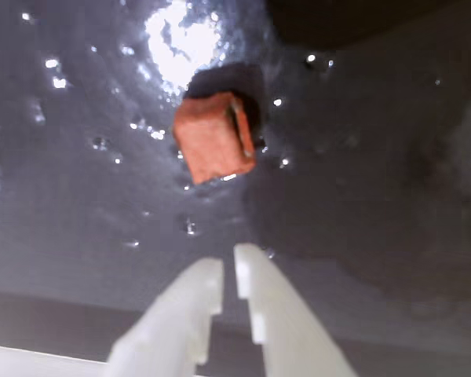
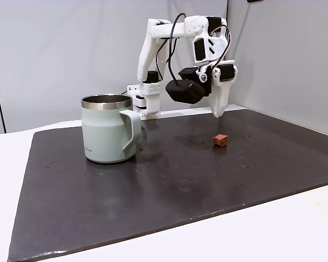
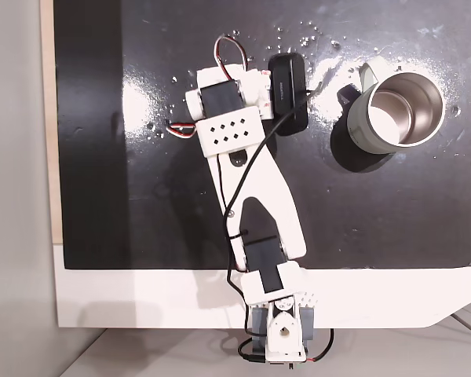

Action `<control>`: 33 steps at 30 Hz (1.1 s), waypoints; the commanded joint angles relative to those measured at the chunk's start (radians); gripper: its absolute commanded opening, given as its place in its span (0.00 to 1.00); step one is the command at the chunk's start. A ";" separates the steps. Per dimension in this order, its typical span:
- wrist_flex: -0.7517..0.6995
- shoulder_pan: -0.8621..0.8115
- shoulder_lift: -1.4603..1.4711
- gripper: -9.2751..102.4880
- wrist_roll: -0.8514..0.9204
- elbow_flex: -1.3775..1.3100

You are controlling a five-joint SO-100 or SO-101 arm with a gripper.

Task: Grasp a cube and put it in the cup.

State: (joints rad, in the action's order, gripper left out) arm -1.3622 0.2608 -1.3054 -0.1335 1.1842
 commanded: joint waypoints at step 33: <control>-0.124 -0.012 0.173 0.31 0.017 -0.235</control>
State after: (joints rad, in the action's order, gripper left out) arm -1.4834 0.2623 -1.1259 -0.1212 1.0140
